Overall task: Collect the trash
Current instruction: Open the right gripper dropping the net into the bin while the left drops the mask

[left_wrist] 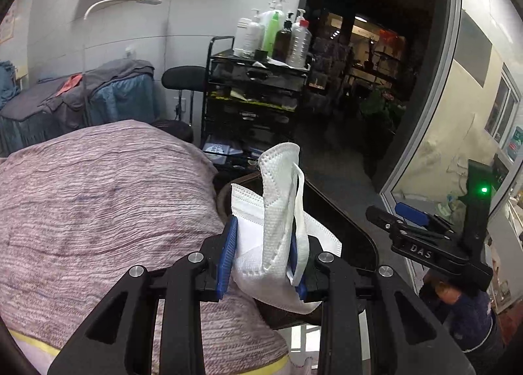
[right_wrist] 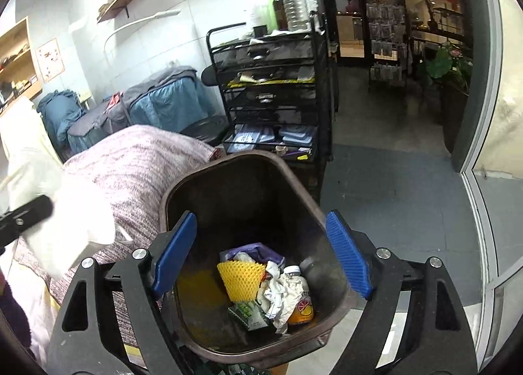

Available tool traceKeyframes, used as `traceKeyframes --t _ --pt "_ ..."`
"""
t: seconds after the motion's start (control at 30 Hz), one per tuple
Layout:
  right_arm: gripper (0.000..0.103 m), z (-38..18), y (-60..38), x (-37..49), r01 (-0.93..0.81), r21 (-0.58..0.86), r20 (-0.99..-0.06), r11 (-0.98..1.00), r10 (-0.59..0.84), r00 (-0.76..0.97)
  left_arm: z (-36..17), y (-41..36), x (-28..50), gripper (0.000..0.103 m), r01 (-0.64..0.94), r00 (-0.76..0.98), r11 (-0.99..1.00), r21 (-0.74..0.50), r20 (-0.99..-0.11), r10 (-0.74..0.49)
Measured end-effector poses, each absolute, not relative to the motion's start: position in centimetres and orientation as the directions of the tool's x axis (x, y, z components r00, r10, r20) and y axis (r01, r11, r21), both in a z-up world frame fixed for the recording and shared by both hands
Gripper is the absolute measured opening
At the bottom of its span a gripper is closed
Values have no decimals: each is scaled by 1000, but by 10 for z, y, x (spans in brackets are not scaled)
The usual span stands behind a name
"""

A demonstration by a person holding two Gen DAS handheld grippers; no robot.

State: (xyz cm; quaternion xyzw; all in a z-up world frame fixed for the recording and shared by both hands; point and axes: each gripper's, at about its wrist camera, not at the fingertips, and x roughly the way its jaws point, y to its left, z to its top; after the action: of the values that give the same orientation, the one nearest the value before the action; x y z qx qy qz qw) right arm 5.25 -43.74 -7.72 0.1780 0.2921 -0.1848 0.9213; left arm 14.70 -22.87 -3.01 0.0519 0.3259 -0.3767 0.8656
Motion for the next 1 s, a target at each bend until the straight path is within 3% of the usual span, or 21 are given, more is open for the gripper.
traceKeyframes --t 0.63,0.7,0.87,1.0 --pt "83 -75 -477 30 523 243 -603 817 -295 741 -59 -308 161 31 746 444 663 -63 -695 -565" --pt "83 -76 -479 28 527 243 -604 815 -298 739 -63 -313 161 38 746 447 664 -51 -701 -556" --pt "83 -77 -482 27 536 242 -607 809 -304 734 -69 -316 166 82 733 463 678 -48 -695 -550" --pt "83 -77 -482 26 537 244 -606 807 -305 734 -69 -315 164 91 736 486 676 -15 -684 -544"
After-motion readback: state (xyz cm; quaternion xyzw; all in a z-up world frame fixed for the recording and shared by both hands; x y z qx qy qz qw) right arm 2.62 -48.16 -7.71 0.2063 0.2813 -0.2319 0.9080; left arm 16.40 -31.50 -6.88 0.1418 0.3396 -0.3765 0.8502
